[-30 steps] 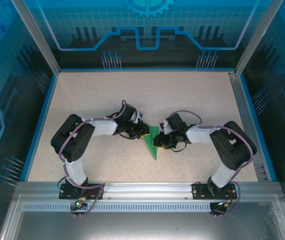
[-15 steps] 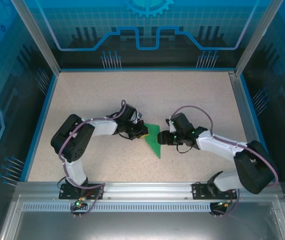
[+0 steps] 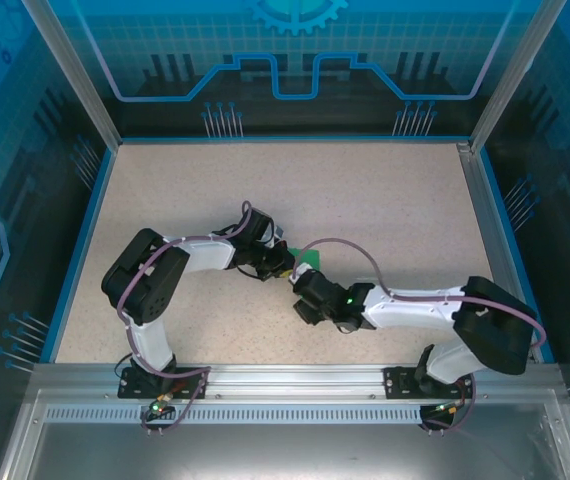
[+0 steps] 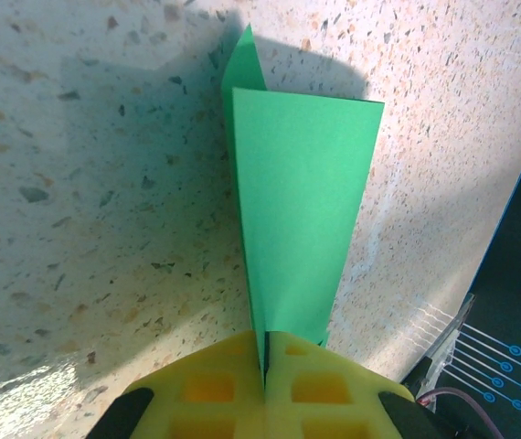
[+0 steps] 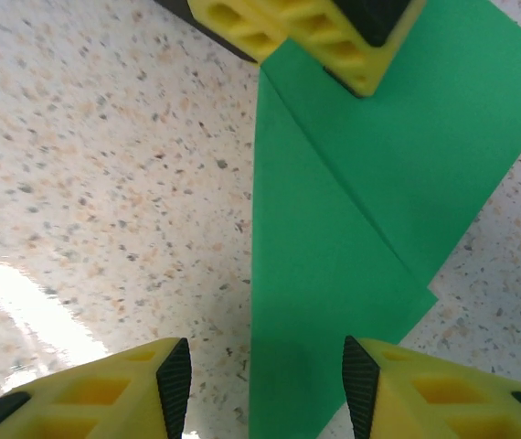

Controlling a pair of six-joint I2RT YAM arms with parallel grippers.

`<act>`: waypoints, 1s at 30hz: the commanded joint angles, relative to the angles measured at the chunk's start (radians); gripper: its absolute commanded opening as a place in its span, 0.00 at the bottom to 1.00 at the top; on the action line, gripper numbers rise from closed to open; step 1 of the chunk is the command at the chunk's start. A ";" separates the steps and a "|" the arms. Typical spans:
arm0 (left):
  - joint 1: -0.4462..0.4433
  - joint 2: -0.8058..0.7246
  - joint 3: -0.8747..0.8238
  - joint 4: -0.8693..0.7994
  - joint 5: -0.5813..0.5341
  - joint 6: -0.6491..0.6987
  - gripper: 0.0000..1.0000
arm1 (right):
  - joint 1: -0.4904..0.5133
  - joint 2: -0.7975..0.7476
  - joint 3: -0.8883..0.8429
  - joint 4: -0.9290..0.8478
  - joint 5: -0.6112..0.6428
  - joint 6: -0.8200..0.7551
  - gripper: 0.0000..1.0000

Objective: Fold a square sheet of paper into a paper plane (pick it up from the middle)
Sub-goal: Fold the wing for the fifth time at the center of the table.

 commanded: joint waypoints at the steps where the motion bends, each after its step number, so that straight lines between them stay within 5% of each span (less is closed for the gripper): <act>1: -0.007 -0.013 0.031 -0.031 0.000 -0.006 0.03 | 0.036 0.055 0.064 -0.039 0.156 -0.028 0.50; 14: -0.010 -0.004 0.041 -0.041 0.003 -0.001 0.02 | 0.098 0.171 0.128 -0.101 0.270 -0.002 0.31; 30: -0.010 -0.024 0.038 -0.065 -0.016 0.003 0.10 | 0.094 0.160 0.125 -0.089 0.238 0.056 0.02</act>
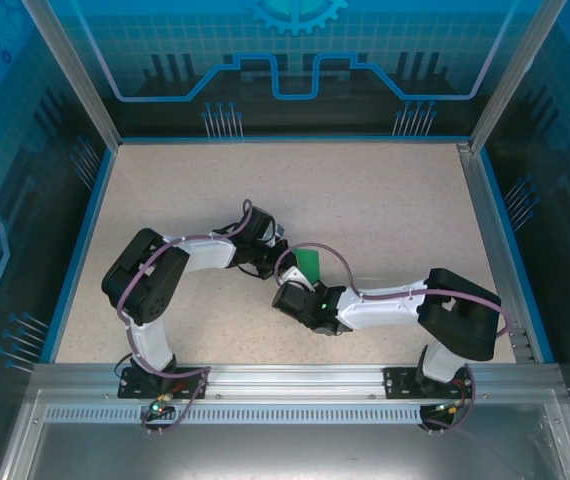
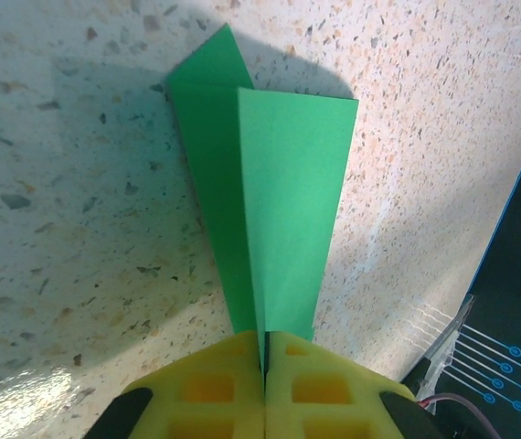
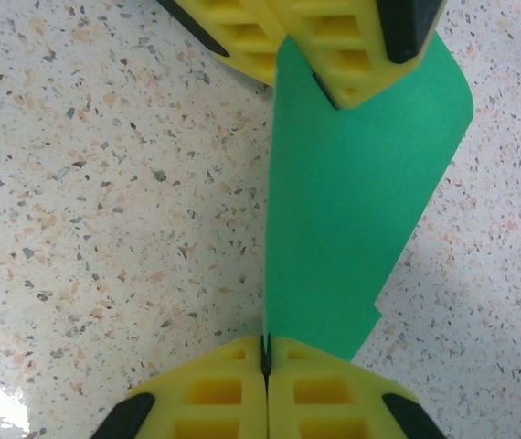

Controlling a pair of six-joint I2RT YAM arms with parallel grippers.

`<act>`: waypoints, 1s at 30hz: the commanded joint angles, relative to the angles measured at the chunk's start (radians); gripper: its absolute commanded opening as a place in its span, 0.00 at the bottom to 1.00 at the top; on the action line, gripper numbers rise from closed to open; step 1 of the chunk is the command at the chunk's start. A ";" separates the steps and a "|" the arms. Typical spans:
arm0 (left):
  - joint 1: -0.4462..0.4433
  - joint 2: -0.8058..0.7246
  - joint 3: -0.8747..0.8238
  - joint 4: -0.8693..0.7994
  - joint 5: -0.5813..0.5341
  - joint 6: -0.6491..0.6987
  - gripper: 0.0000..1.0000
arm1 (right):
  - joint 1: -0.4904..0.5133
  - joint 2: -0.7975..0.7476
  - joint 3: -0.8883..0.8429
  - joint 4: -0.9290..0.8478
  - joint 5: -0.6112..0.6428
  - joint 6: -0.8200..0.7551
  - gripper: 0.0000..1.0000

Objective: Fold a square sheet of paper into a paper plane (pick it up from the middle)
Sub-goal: Fold the wing for the fifth time at the center of the table.

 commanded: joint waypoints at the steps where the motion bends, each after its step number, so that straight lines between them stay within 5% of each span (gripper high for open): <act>1: -0.006 -0.031 0.020 -0.053 -0.017 0.002 0.12 | 0.004 -0.005 0.007 0.021 -0.030 0.029 0.00; 6: -0.004 -0.089 0.012 -0.110 -0.096 0.013 0.34 | -0.024 -0.054 -0.059 0.120 -0.120 0.046 0.00; 16: 0.012 -0.264 -0.053 -0.194 -0.271 0.000 0.59 | -0.137 -0.199 -0.287 0.459 -0.404 0.045 0.00; 30: 0.014 -0.293 -0.068 -0.192 -0.272 -0.017 0.57 | -0.297 -0.261 -0.444 0.721 -0.676 0.158 0.00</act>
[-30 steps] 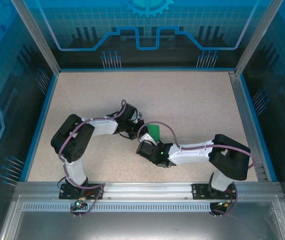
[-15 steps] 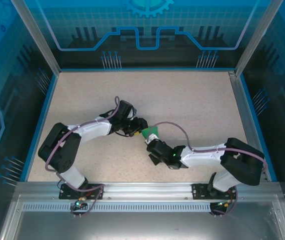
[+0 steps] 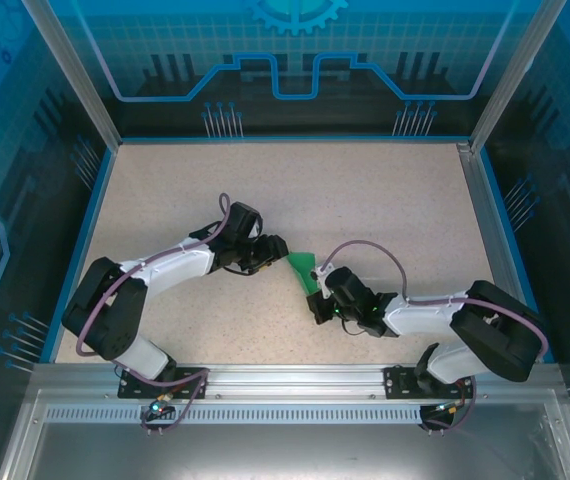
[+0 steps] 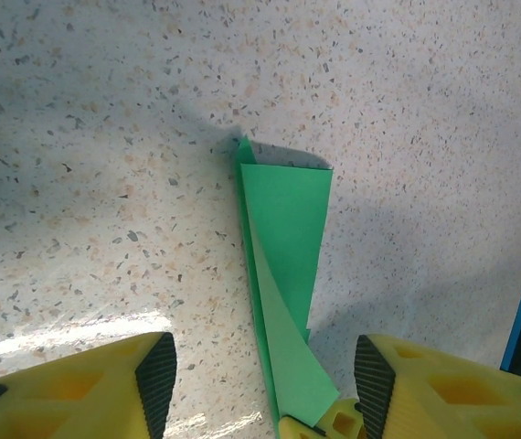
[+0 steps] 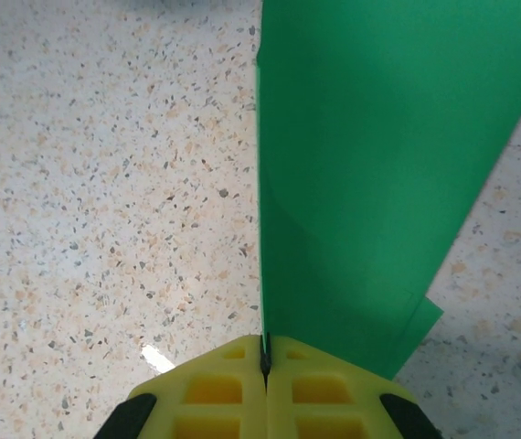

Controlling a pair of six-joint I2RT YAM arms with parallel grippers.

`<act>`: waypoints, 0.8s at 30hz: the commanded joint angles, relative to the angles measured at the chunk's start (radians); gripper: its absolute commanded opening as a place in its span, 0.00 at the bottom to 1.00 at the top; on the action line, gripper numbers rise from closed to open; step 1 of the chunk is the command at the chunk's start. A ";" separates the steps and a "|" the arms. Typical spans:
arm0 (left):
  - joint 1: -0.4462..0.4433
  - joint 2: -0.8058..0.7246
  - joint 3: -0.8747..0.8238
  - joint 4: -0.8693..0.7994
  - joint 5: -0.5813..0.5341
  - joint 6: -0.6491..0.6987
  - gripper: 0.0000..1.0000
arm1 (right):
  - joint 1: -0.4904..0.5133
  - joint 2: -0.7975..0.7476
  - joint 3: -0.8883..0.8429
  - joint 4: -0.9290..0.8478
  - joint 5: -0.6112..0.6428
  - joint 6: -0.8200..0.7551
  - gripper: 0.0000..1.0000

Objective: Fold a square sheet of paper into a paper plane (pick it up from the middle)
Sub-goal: Fold the wing for the fifth time at the center of the table.

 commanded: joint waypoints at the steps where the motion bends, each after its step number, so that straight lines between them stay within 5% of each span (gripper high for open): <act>1: 0.008 -0.018 -0.018 -0.009 -0.004 -0.019 0.57 | -0.026 -0.025 -0.025 0.106 -0.097 0.044 0.00; 15: 0.007 0.103 0.024 0.069 0.132 -0.069 0.76 | -0.052 0.013 -0.014 0.113 -0.160 -0.005 0.01; 24: 0.006 0.231 0.108 0.049 0.215 -0.043 0.60 | -0.041 -0.054 0.000 -0.036 -0.021 -0.036 0.09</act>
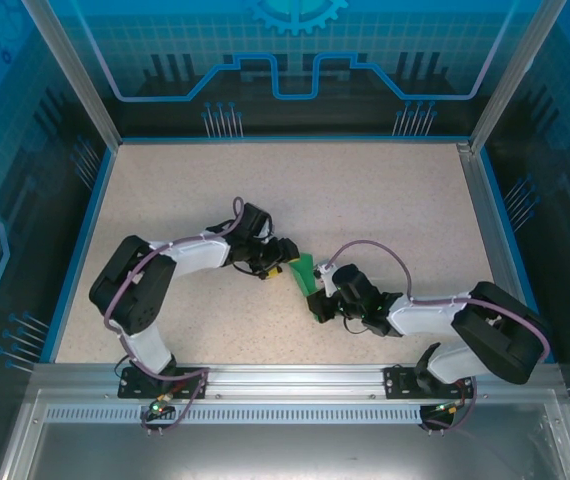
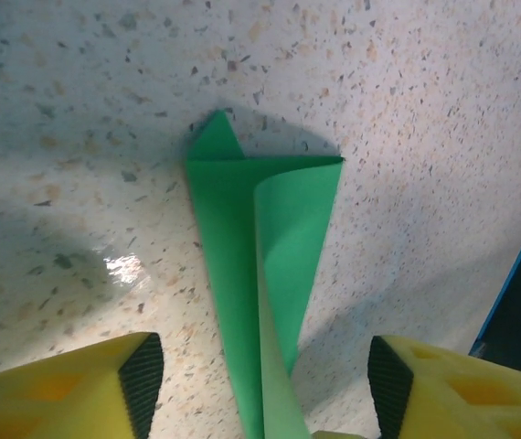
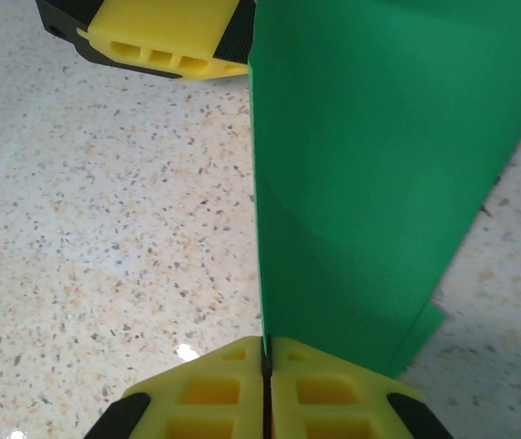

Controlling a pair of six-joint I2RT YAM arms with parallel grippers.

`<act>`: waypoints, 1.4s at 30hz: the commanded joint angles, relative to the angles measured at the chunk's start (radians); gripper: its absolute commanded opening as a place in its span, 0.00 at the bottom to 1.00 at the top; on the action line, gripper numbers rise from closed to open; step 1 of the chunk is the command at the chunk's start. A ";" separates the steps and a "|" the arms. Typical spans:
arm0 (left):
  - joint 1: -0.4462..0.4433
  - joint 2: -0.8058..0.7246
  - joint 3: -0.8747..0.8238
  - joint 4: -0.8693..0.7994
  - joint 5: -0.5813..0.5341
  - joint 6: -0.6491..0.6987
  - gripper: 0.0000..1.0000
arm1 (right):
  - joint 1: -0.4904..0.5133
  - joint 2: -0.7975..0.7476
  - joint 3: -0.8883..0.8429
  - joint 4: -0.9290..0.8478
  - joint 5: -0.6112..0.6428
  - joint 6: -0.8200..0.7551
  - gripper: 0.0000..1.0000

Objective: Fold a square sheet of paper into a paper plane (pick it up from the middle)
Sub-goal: Fold the wing for the fifth time at the center of the table.

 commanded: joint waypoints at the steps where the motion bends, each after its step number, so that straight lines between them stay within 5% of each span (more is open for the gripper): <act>1: 0.004 0.035 0.047 -0.017 0.061 0.014 0.56 | 0.004 -0.042 0.023 -0.084 0.081 -0.027 0.10; 17: 0.001 0.114 0.127 -0.095 0.100 0.055 0.34 | 0.040 -0.033 0.085 -0.207 0.126 -0.071 0.20; 25: 0.000 0.116 0.139 -0.110 0.104 0.061 0.33 | 0.057 0.014 0.127 -0.232 0.160 -0.074 0.23; 29: 0.000 0.119 0.141 -0.110 0.106 0.063 0.33 | 0.063 0.034 0.140 -0.237 0.172 -0.074 0.16; 34: 0.001 0.094 0.128 -0.119 0.071 0.068 0.34 | 0.064 0.037 0.134 -0.234 0.175 -0.059 0.06; 42: 0.001 -0.036 0.053 -0.129 -0.069 0.068 0.55 | 0.003 0.059 0.112 -0.138 0.029 0.044 0.02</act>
